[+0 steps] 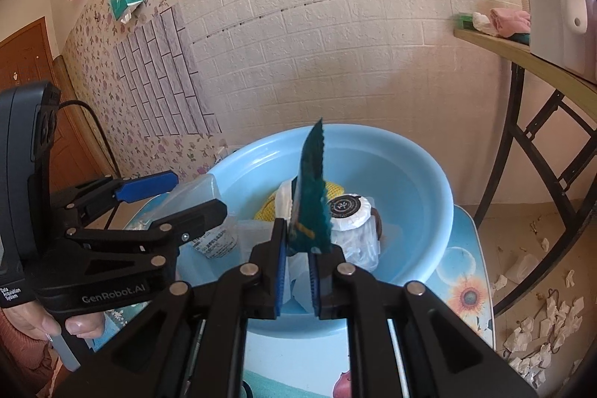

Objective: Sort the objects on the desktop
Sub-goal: 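Carry the barcode bag and green packet into the blue basin and open both grippers, then withdraw both grippers from the basin back over the table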

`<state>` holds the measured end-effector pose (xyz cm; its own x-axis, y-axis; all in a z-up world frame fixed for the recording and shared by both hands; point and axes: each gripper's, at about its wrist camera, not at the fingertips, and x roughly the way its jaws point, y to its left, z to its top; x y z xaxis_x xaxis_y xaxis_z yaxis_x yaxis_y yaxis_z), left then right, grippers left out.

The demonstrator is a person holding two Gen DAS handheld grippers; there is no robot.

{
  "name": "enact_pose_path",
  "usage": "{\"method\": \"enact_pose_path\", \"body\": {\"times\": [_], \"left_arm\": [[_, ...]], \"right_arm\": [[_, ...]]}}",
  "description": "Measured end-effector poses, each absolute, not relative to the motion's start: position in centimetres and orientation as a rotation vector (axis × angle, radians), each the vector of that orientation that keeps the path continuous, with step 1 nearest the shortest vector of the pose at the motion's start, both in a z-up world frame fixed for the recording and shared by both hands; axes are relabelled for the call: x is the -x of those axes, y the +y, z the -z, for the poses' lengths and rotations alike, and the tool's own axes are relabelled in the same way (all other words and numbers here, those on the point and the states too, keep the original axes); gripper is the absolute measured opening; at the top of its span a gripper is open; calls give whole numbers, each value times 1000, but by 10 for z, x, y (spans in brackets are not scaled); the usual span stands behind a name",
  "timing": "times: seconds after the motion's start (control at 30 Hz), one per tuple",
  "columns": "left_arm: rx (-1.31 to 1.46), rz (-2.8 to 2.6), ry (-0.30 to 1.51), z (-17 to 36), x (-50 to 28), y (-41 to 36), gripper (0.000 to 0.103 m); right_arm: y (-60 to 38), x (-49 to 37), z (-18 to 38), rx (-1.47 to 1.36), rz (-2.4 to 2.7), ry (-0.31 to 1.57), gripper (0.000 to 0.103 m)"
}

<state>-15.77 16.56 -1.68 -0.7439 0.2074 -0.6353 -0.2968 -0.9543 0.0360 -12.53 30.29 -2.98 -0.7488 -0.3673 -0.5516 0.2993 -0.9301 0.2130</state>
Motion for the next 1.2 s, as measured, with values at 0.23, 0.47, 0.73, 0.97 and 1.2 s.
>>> {"method": "enact_pose_path", "body": {"times": [0.23,0.47,0.73,0.97,1.2], "left_arm": [[950,-2725,158,10,138,146,70],[943,-2756,128,6,119,125,70],[976,-2790,116,12,99,97,75],[1016,-2816,97,15,90,79,75],[1073,-2806,135,23,85,74,83]], "right_arm": [[295,109,16,-854,2662,-140,14],[284,93,7,-855,2660,-116,14],[269,83,11,-896,2642,-112,19],[256,76,11,-918,2625,-98,20],[251,71,12,-944,2618,-92,20]]}}
